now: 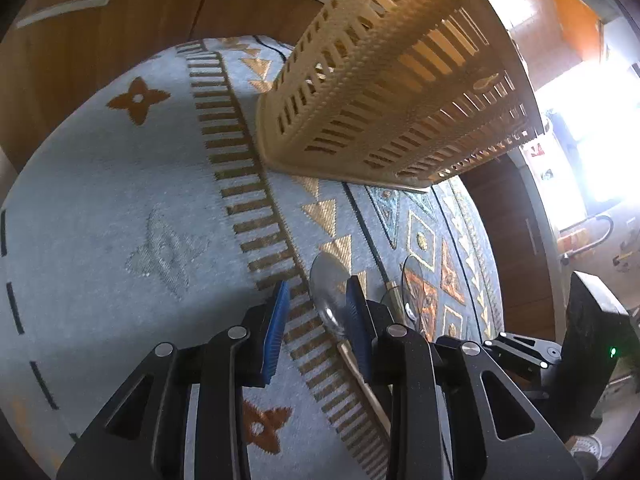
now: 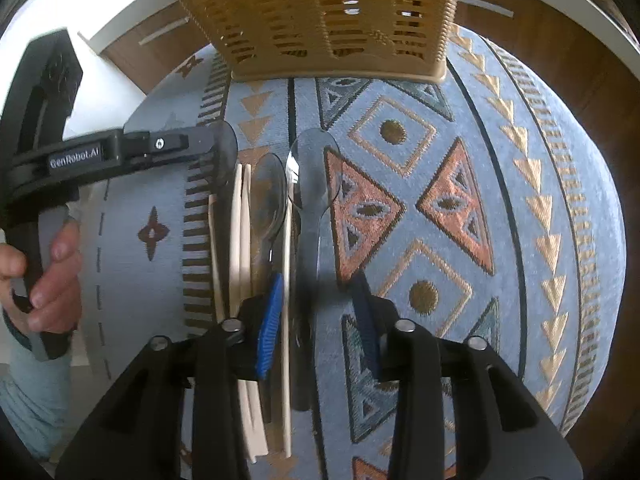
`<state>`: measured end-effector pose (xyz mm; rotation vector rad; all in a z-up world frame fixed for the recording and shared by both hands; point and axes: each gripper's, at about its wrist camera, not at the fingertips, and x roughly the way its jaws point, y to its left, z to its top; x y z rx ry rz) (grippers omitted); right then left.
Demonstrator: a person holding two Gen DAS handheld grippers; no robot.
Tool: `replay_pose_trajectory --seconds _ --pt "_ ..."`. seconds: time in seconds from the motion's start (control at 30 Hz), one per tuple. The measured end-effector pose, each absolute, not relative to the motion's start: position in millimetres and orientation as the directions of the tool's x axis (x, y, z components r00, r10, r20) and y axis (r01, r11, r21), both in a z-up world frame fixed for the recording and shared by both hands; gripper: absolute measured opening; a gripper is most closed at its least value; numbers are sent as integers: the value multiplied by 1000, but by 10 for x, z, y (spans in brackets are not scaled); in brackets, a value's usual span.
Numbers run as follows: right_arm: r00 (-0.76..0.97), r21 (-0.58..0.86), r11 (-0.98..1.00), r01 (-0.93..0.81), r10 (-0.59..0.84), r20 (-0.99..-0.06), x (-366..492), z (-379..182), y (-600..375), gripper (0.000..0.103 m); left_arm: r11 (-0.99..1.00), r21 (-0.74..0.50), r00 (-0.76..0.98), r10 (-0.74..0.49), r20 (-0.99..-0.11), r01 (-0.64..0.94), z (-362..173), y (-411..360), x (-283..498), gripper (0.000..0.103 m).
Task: Organize utensils
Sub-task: 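Move both tools back down toward the remaining utensils, then close the right tool on a clear spoon while the left tool grasps a metal spoon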
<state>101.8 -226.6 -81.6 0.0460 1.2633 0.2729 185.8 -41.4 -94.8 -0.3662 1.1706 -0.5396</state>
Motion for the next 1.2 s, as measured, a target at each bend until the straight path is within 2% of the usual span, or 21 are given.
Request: replay_pose_trajectory --seconds 0.37,0.4,0.43,0.47,0.5,0.53,0.57,0.77,1.03,1.13,1.2 --pt "296 122 966 -228 188 -936 1066 -855 -2098 28 834 -497 307 -551 -776 240 -897 -644 1846 30" --pt "295 123 966 -229 190 -937 1073 -862 -2097 25 842 -480 312 -538 -783 246 -886 -674 1836 30" --pt "295 121 966 -230 188 -937 1079 -864 -2094 23 849 -466 317 -527 -789 251 -882 -719 1835 27" --pt "292 118 965 -233 185 -938 1083 -871 -2085 15 860 -442 323 -506 -799 254 -878 -749 1826 24" --pt "289 118 965 -234 184 -940 1089 -886 -2068 11 873 -416 333 -483 -810 254 -875 -774 1817 16" --pt "296 108 966 -234 177 -939 1088 -892 -2061 10 885 -389 342 -459 -820 254 -868 -797 1806 6" --pt "299 103 966 -238 174 -938 1078 -893 -2062 10 890 -377 345 -448 -825 255 -871 -800 1802 3" --pt "309 105 968 -226 174 -935 1011 -893 -2140 10 878 -373 324 -462 -826 300 -849 -808 1810 2" --pt "319 123 980 -159 169 -933 943 -887 -2426 10 817 -447 226 -543 -809 365 -740 -465 1829 0" --pt "315 127 981 -149 169 -934 894 -901 -2490 10 806 -436 153 -527 -836 400 -814 -333 1813 1" --pt "313 137 980 -142 176 -933 856 -897 -2530 10 831 -381 157 -474 -866 406 -869 -276 1802 2"
